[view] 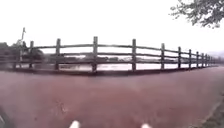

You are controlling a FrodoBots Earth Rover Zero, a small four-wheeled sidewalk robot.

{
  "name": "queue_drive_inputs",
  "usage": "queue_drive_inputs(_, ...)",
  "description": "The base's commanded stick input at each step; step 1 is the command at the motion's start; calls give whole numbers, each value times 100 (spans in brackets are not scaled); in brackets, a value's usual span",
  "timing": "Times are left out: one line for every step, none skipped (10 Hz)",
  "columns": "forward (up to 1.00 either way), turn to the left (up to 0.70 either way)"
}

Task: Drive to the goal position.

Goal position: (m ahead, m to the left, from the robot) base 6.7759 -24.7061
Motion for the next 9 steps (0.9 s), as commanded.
queue_drive_inputs(70,0)
queue_drive_inputs(70,0)
queue_drive_inputs(70,0)
queue_drive_inputs(70,0)
queue_drive_inputs(70,0)
queue_drive_inputs(70,0)
queue_drive_inputs(70,0)
queue_drive_inputs(70,0)
queue_drive_inputs(70,-1)
